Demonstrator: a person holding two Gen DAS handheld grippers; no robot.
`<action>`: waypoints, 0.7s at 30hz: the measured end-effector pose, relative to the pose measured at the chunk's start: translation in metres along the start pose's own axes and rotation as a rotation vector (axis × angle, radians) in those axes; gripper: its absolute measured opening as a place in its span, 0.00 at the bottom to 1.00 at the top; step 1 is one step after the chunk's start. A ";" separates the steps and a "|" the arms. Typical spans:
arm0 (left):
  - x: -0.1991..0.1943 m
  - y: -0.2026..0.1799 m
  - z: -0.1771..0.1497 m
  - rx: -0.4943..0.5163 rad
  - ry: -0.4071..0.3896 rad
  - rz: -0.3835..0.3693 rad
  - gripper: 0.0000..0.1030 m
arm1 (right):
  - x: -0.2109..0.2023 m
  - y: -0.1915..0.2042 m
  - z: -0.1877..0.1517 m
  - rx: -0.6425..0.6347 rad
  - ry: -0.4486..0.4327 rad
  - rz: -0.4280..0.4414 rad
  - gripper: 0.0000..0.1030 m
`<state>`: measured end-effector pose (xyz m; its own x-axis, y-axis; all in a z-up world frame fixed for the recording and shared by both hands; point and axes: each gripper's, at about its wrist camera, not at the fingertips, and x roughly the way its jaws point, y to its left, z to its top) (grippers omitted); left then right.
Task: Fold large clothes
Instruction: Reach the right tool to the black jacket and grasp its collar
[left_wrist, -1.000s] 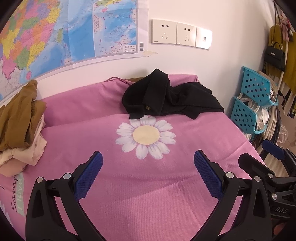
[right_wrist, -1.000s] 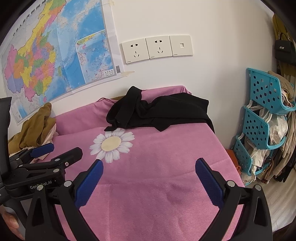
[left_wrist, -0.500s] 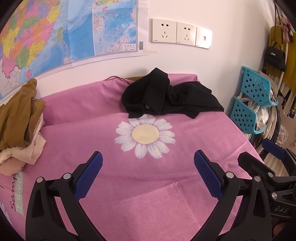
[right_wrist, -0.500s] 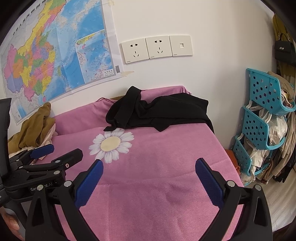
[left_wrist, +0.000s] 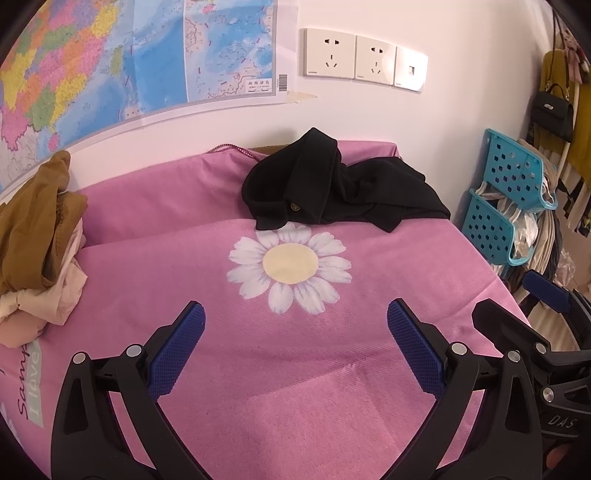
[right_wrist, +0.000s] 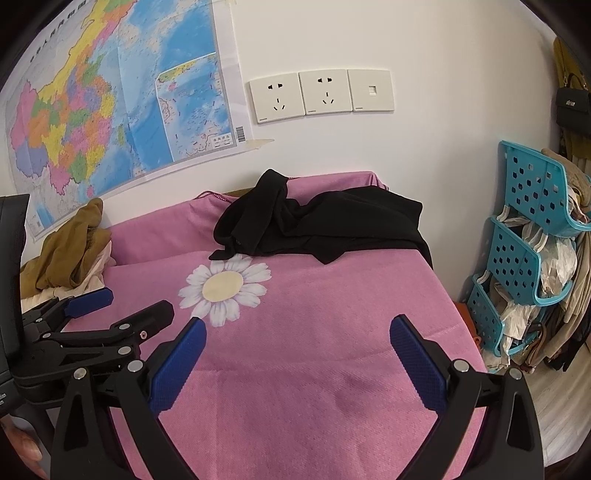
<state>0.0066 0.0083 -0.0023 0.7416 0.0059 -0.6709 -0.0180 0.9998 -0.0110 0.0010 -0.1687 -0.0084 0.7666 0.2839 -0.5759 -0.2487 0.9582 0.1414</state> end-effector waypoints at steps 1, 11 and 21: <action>0.002 0.001 0.000 -0.001 0.005 0.001 0.95 | 0.001 0.000 0.000 -0.003 0.001 0.000 0.94; 0.028 0.025 0.011 -0.037 0.058 0.030 0.95 | 0.044 0.002 0.042 -0.131 0.015 -0.005 0.94; 0.056 0.056 0.030 -0.071 0.085 0.091 0.95 | 0.168 -0.023 0.121 -0.240 0.133 -0.043 0.94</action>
<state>0.0677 0.0655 -0.0184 0.6755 0.0916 -0.7316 -0.1324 0.9912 0.0019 0.2067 -0.1390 -0.0111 0.6990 0.2211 -0.6801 -0.3633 0.9289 -0.0714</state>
